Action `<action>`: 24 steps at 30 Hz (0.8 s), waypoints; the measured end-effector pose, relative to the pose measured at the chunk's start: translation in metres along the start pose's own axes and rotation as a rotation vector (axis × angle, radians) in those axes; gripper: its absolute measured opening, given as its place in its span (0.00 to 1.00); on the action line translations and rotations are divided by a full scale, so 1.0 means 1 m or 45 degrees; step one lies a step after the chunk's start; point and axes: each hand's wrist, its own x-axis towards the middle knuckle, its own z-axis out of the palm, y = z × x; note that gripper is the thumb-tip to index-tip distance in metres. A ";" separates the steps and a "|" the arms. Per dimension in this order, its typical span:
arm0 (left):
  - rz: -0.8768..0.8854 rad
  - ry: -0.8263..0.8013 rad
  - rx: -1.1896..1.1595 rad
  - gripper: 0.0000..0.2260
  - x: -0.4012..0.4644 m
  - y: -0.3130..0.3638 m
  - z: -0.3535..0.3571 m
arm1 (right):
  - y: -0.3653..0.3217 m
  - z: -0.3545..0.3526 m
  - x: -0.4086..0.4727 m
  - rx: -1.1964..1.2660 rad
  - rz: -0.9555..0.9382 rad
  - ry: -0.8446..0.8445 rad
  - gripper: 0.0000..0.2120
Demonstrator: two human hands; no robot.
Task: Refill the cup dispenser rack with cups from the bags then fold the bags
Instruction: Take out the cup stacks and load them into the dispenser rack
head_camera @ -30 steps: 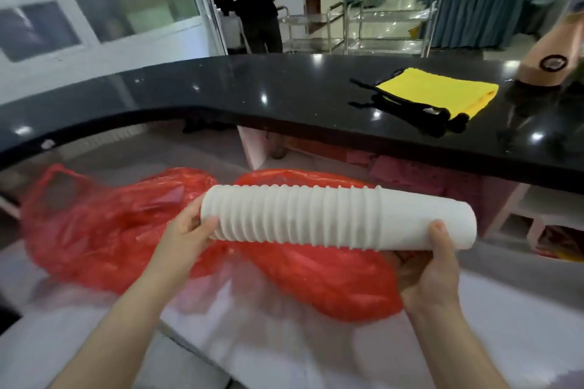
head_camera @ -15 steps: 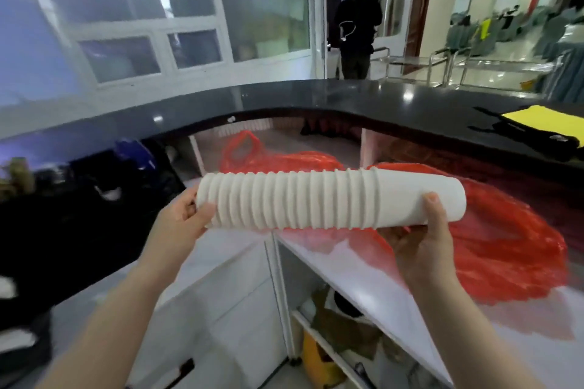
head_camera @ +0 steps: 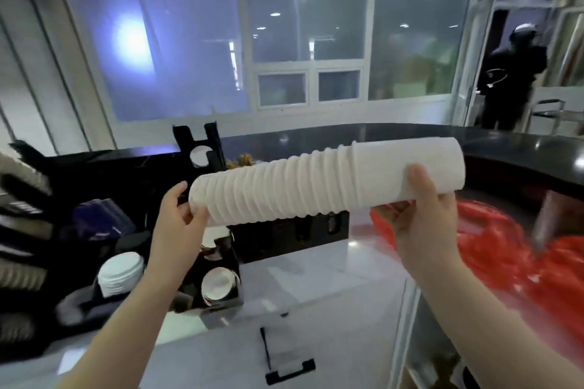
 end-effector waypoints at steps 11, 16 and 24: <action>-0.059 0.142 0.048 0.21 0.088 -0.009 -0.037 | 0.040 0.120 0.072 -0.002 -0.076 -0.218 0.36; -0.150 0.159 -0.060 0.20 0.131 -0.019 -0.032 | 0.054 0.150 0.102 -0.119 -0.261 -0.341 0.30; -0.261 0.113 -0.132 0.20 0.205 -0.048 -0.029 | 0.047 0.216 0.121 -0.394 -0.723 -0.606 0.30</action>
